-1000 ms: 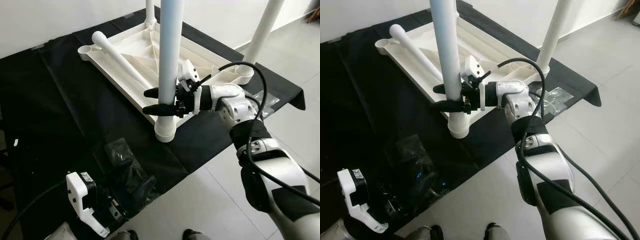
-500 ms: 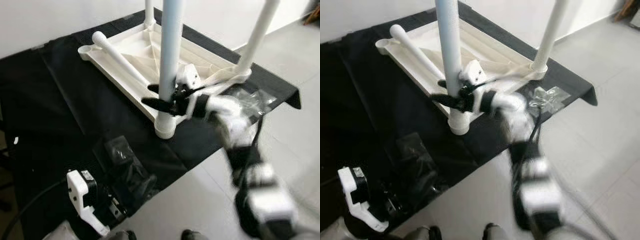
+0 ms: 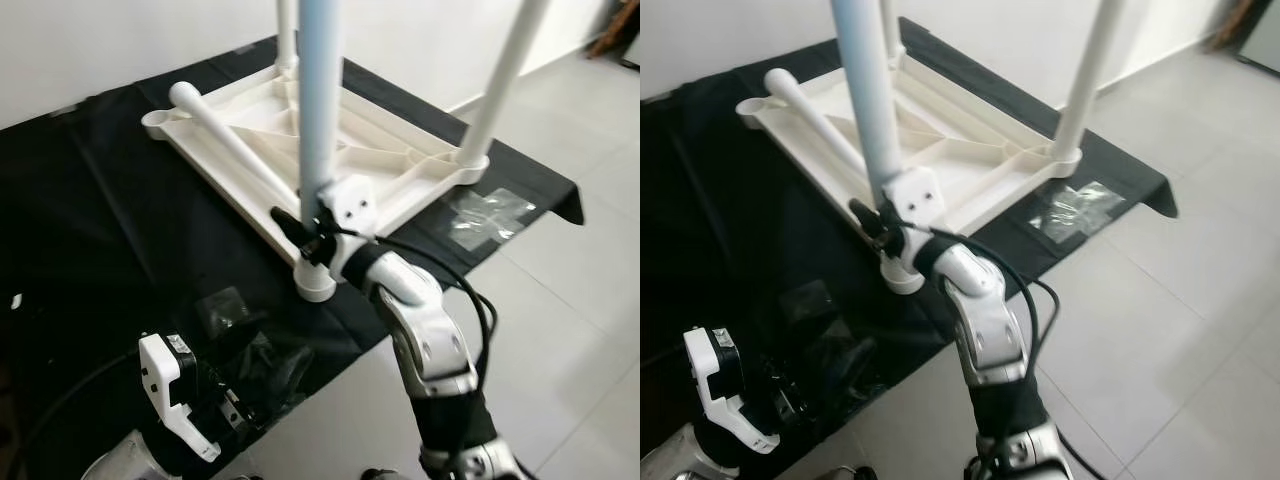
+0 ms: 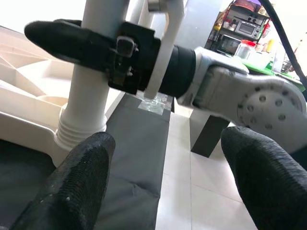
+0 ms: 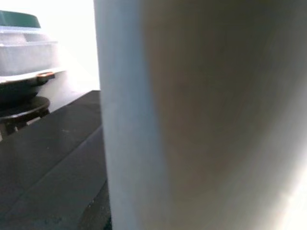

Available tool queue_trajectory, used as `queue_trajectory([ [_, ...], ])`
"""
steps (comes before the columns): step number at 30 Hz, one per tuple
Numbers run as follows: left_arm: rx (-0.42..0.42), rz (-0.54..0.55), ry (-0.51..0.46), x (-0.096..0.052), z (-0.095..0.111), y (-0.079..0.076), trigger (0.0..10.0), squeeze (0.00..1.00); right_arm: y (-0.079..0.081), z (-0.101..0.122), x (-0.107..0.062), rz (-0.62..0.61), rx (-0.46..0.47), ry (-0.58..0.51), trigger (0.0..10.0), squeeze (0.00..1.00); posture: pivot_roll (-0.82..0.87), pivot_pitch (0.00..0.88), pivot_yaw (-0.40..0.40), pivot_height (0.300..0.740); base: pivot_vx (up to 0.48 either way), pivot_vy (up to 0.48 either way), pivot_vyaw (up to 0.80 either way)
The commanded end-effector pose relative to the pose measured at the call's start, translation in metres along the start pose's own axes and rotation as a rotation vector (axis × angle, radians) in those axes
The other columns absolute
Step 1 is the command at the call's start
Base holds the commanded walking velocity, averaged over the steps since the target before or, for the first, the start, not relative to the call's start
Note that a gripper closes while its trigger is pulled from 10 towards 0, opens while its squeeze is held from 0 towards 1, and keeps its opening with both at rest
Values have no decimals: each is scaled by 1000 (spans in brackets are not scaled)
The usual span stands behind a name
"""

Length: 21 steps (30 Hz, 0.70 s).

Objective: Building children table

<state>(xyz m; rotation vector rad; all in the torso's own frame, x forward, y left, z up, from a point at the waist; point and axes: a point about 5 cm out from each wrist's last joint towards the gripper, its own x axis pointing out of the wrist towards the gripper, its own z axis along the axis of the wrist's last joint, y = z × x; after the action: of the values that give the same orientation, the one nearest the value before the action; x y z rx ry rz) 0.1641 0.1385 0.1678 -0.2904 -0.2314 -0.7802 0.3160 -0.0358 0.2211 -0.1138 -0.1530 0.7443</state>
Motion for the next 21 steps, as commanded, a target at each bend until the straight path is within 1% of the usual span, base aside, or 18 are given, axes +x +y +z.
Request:
queue_trajectory([
  [1, -6, 15, 22, -4, -4, 1, 10000, 0, 8, -16, 4, 67, 93, 92, 10000, 0, 57, 205, 3, 740, 0, 0, 0],
  [2, -7, 13, 22, -3, -4, 1, 10000, 0, 6, -6, 5, 175, 71, 64, 10000, 1000, 57, 207, 3, 740, 0, 0, 0],
  [3, -8, 12, 21, -3, -4, 1, 10000, 0, 5, 1, 4, 264, 56, 57, 10000, 1000, 57, 207, 3, 740, 0, 0, 0],
  [4, -8, 12, 21, -3, -4, 1, 10000, 0, 5, 1, 4, 264, 56, 57, 10000, 1000, 57, 207, 3, 740, 0, 0, 0],
  [5, -8, 11, 21, -2, -4, 1, 10000, 0, -1, 7, 5, 330, -2, 41, 10000, 1000, 62, 207, 0, 740, 0, 0, 0],
  [7, -8, 11, 20, -2, -4, 0, 10000, 0, -12, 14, 7, 410, -85, 23, 10000, 1000, 66, 209, -3, 740, 0, 0, 0],
  [8, -8, 11, 20, -2, -4, 0, 10000, 0, -12, 14, 7, 410, -85, 23, 10000, 1000, 66, 209, -3, 740, 0, 0, 0],
  [9, -8, 12, 19, -2, -5, 0, 10000, 0, -17, 17, 8, 440, -109, 13, 10000, 1000, 66, 209, -3, 740, 0, 0, 0],
  [10, -7, 13, 18, -2, -4, 0, 10000, 0, -22, 21, 9, 508, -136, -1, 10000, 392, 69, 212, -2, 740, 0, 0, 0],
  [11, -7, 15, 16, -2, -4, 0, 10000, 0, -26, 25, 11, 557, -167, -13, 10000, 0, 73, 214, -1, 740, 0, 0, 0],
  [12, -7, 15, 16, -2, -4, 0, 10000, 0, -26, 25, 11, 557, -167, -13, 10000, 0, 73, 214, -1, 740, 0, 0, 0],
  [14, -8, 15, 15, -2, -4, -1, 10000, 0, -33, 32, 14, 641, -194, -21, 10000, 0, 80, 217, 1, 740, 0, 0, 0],
  [19, -9, 13, 16, -2, -3, -1, 10000, 0, -39, 36, 16, 692, -185, -21, 10000, 0, 94, 219, 7, 740, 0, 0, 0],
  [20, -10, 11, 18, -2, -3, -2, 10000, 0, -44, 39, 18, 728, -167, -17, 10000, 0, 109, 222, 6, 740, 0, 0, 0],
  [21, -11, 11, 20, -3, -3, -2, 10000, 0, -49, 41, 20, 757, -168, -7, 10000, 0, 118, 224, 5, 740, 0, 0, 0],
])
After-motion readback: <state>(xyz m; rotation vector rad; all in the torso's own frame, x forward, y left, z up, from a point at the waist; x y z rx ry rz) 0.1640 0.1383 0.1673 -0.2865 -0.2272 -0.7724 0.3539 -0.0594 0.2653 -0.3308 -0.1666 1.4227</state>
